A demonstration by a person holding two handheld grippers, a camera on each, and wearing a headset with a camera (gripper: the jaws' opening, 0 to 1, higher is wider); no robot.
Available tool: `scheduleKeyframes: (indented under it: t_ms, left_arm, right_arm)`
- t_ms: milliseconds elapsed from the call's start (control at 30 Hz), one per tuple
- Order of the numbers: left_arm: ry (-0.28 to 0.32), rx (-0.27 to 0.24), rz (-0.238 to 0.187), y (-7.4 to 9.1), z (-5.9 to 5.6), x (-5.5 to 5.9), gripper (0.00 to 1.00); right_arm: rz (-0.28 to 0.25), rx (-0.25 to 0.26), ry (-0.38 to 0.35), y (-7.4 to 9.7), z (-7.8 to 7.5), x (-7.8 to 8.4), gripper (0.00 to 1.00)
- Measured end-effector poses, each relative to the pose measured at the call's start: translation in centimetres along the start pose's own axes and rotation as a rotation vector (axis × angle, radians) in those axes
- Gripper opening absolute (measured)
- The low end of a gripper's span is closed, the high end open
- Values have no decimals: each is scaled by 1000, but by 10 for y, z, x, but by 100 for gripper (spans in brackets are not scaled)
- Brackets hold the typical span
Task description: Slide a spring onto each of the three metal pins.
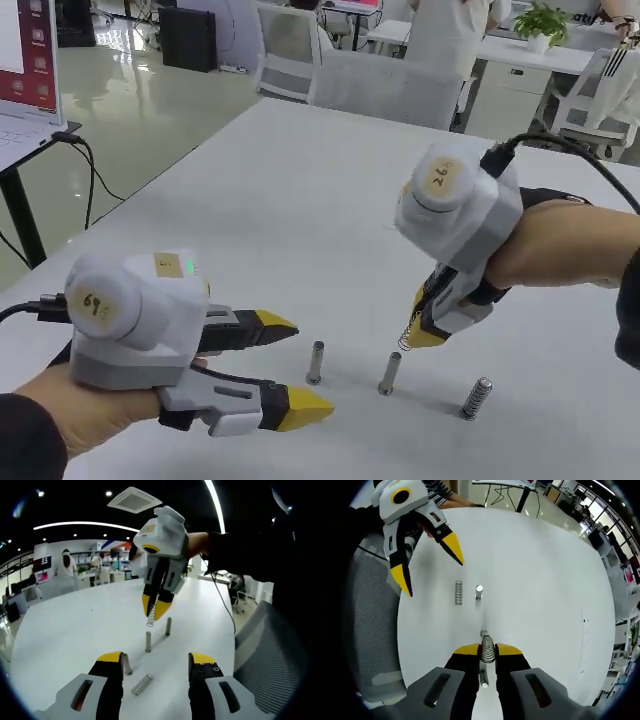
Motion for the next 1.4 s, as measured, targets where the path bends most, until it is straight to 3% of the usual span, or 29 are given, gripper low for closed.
scheduleKeyframes:
  t_ms: [200, 700, 1400]
  left_arm:
    - [7, -1, 7, -1, 0, 1, 53]
    - [7, -2, 5, -1, 0, 1, 53]
    - [5, -2, 8, -1, 0, 2, 52]
  right_arm:
    - [9, -20, -5, -6, 1, 1, 8]
    - [33, -46, -6, -17, 1, 2, 8]
    - [109, -58, -13, -56, 4, 19, 9]
Point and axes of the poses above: the centre of the closed fingertips' face, and the gripper's own axes: y roughly backward along the fingers, z roughly to its left, x roughly out of its underside, the point moved 4 cm from there along y, roughly backward along the fingers, and after that the axes turned 12 degrees about -z, right-handed, at the moved point
